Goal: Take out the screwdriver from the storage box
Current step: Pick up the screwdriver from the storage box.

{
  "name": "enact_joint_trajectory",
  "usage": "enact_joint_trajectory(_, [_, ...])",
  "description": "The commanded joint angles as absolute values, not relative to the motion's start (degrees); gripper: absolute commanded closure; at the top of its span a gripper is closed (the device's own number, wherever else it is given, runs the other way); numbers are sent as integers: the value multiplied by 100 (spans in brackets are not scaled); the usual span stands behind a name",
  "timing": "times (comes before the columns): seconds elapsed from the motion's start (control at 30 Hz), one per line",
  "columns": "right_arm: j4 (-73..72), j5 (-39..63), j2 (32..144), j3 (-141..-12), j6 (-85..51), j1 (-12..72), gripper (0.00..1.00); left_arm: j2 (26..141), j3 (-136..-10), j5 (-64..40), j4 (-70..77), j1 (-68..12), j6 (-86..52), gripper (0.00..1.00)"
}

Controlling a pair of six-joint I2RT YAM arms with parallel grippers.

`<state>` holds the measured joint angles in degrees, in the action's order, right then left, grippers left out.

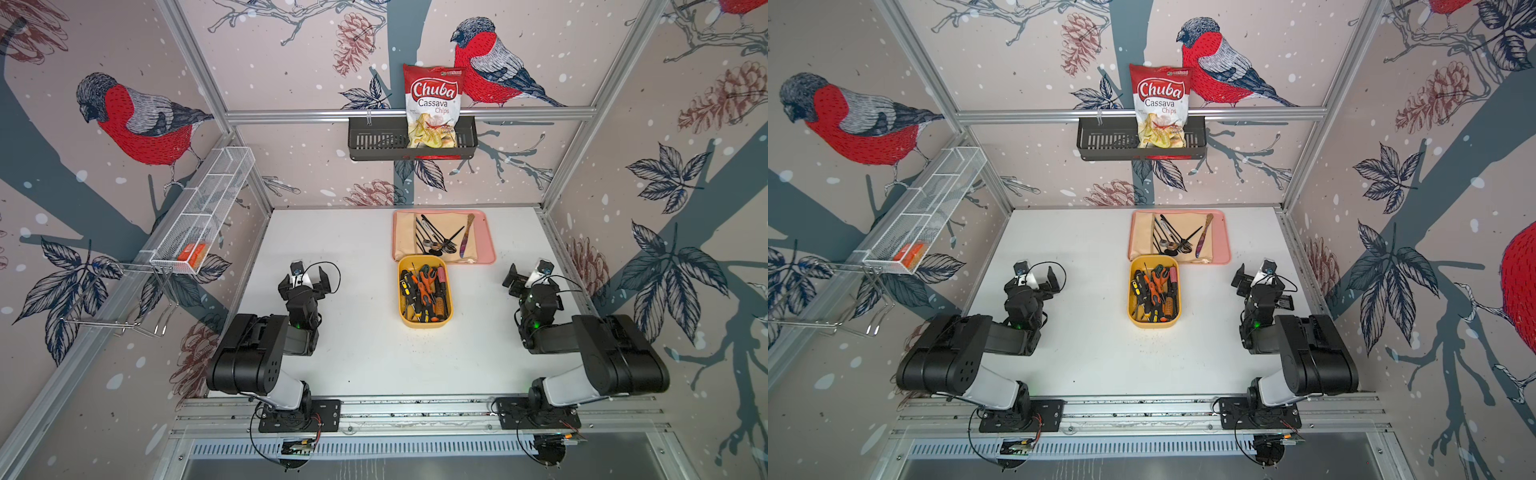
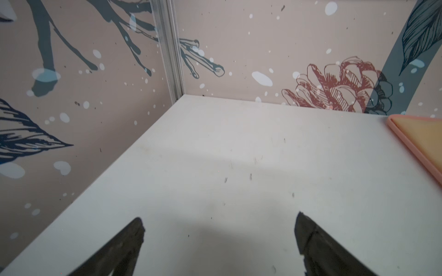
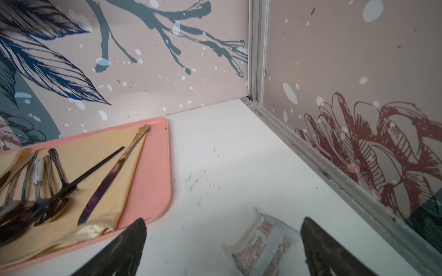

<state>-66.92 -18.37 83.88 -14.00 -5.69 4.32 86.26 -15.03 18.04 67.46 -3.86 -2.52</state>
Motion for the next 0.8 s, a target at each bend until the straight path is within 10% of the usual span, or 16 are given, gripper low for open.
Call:
enact_joint_trajectory(0.0, [-5848,-2445,7964,-1821,-455,513,0,8356,-1942,2126,6059,-503,-23,0])
enact_joint_trajectory(0.23, [-4030,-1370,6693,-2720,-2148,177,0,7628,-3142,2475,3799,-475,-1400,0])
enact_joint_trajectory(0.43, [-2905,1610,6901,-3687,-3949,-539,11,7751,-4614,92,1588,-23,-2692,9])
enact_joint_trajectory(0.77, [-167,1946,7154,-5033,-3699,381,35,8288,-5442,-2378,-72,-289,-2992,37])
